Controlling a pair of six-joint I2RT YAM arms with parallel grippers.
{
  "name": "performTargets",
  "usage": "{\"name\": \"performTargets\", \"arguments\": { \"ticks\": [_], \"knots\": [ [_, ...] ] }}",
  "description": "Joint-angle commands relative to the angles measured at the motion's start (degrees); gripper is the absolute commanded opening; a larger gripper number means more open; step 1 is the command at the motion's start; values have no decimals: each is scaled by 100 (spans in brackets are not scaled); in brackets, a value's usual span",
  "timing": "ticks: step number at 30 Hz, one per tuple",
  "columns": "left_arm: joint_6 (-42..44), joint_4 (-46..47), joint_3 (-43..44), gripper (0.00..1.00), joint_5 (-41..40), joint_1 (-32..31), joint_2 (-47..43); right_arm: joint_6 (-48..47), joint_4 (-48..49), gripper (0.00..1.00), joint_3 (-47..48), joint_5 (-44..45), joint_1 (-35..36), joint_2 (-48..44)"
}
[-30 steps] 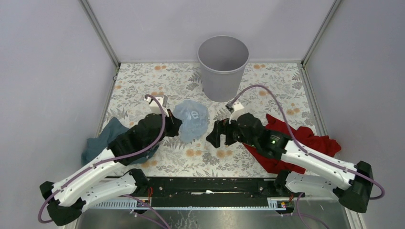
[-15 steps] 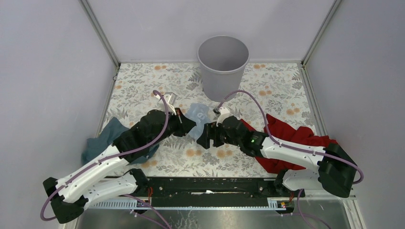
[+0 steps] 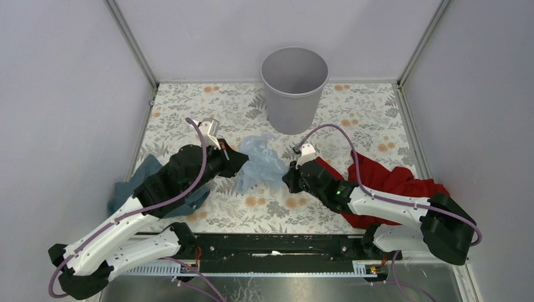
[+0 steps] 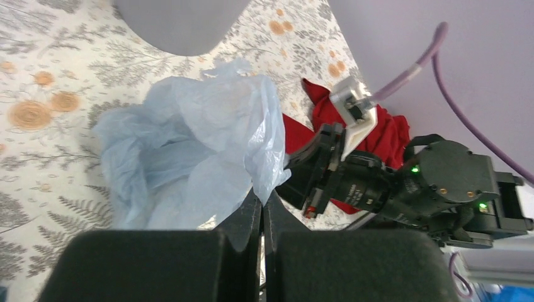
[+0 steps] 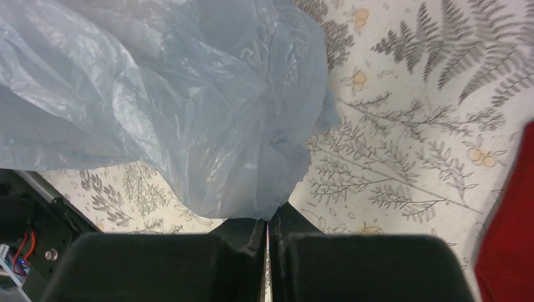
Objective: Put the trash bags into the trash bin
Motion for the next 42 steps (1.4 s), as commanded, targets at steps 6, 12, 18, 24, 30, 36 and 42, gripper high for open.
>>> {"name": "performTargets", "arguments": {
  "ticks": [6, 12, 18, 24, 30, 36, 42],
  "knots": [
    [469, -1326, 820, 0, -1810, 42, -434, 663, 295, 0, -770, -1875, -1617, -853],
    [837, -1860, 1150, 0, -1956, 38, -627, 1500, 461, 0, -873, -3695, -2592, -739],
    [1122, -2399, 1881, 0, -1781, 40, -709, 2007, 658, 0, -685, -4525, -3301, -734],
    [1039, -1240, 1718, 0, 177, 45, -440, 976, -405, 1, 167, -4810, -3228, -25],
    [99, -2, 1054, 0, 583, 42, 744, 69, -1819, 47, 736, -4004, -2935, -117],
    [-229, 237, 1081, 0, 227, 39, 1692, -691, -3343, 76, 1074, -2213, -2380, -681],
    [57, 545, 1023, 0, 586, 46, 1450, -871, -2593, 98, 479, -2831, -2340, -1187]
  ]
}}
